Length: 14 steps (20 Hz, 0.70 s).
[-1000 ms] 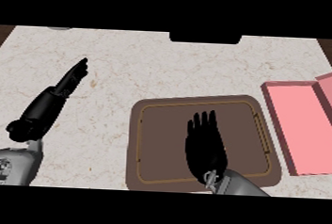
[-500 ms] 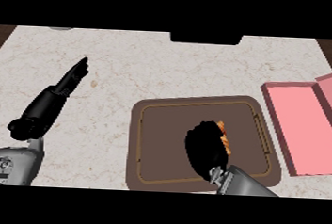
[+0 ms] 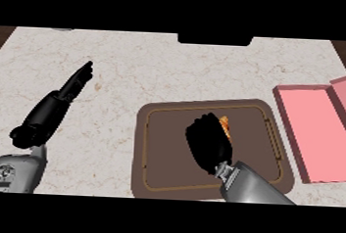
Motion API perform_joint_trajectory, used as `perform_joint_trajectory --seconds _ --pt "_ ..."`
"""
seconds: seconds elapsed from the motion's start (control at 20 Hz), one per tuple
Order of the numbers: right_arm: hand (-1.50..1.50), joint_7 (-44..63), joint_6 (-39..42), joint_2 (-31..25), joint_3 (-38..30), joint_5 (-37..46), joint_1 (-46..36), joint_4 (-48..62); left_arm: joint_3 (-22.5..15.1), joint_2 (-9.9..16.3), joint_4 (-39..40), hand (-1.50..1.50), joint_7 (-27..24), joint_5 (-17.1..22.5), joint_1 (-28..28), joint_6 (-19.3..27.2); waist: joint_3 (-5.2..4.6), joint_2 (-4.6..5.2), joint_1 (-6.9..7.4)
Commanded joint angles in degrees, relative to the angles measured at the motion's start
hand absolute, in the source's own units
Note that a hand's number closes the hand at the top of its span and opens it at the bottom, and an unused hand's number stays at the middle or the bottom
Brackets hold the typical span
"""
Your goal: Pick the croissant from the tray and place it in the cardboard box
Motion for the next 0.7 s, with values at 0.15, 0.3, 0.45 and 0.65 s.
perform_joint_trajectory --seconds 0.15,0.3,0.45,0.65 --pt "1.50 13.8 -13.3 10.7 -27.7 -7.8 -4.2 6.1 -0.2 -0.5 -0.6 0.00 -0.1 0.1 -0.9 0.1 0.43 1.36 0.35" --pt "1.50 14.6 -19.8 11.1 -32.2 -5.9 -12.4 13.8 -0.1 0.7 -1.2 0.00 1.9 0.7 -1.5 -1.5 0.21 0.89 2.34" --pt "1.50 14.5 -22.8 10.2 -34.2 -3.4 -21.1 21.9 -2.3 -2.0 -0.9 0.00 0.8 -2.0 -1.1 1.1 0.11 0.49 1.79" --pt "1.50 18.6 -24.2 9.1 -37.8 -2.0 -27.7 21.9 0.6 0.0 0.4 0.00 -0.8 -0.2 -0.7 -0.5 0.07 0.18 0.90"
